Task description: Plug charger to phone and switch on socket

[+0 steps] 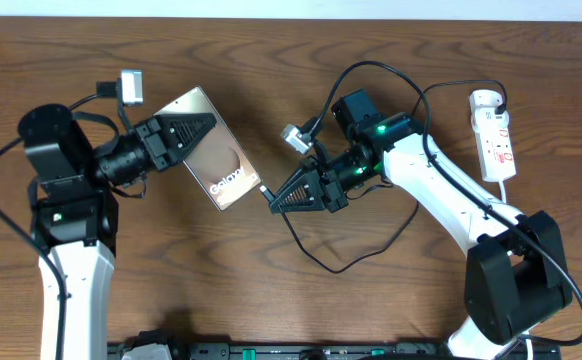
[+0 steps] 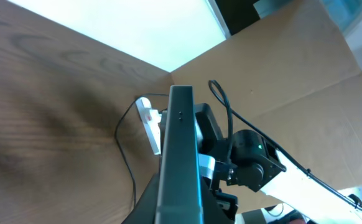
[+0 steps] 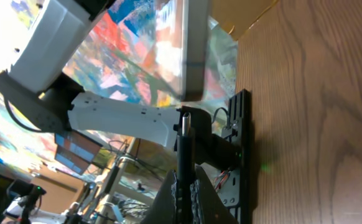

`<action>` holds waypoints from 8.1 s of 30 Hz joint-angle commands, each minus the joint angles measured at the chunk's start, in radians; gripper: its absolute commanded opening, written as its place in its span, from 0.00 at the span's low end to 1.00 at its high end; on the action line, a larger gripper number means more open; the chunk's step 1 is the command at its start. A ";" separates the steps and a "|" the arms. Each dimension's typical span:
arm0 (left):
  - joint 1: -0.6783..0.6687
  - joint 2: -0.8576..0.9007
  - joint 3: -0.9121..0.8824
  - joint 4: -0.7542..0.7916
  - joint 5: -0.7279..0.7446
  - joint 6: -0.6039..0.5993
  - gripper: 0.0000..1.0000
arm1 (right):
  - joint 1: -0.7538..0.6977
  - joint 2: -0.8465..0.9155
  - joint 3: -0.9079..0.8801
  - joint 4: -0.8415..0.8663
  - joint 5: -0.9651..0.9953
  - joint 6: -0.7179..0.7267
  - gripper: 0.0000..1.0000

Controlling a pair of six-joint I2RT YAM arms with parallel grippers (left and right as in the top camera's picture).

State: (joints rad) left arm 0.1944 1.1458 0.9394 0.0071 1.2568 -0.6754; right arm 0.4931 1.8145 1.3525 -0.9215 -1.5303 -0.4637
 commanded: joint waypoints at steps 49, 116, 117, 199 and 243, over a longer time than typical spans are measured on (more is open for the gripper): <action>0.004 0.070 0.003 0.429 -0.019 -0.287 0.07 | 0.026 -0.011 -0.001 0.625 -0.032 0.630 0.01; 0.014 0.122 -0.003 0.448 -0.019 -0.338 0.07 | 0.032 -0.012 -0.001 0.754 -0.032 0.740 0.01; 0.014 0.122 -0.003 0.448 -0.019 -0.332 0.07 | 0.032 -0.012 -0.001 0.754 -0.032 0.740 0.01; -0.047 0.122 -0.006 0.490 0.082 -0.325 0.07 | 0.031 -0.012 -0.001 0.777 -0.032 0.740 0.01; -0.047 0.122 -0.006 0.511 0.309 -0.305 0.07 | 0.031 -0.012 -0.001 0.822 -0.032 0.741 0.01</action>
State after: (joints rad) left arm 0.1741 1.2739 0.9390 0.5282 1.3354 -0.9634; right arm 0.5362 1.8149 1.3315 -0.1272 -1.5509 0.2710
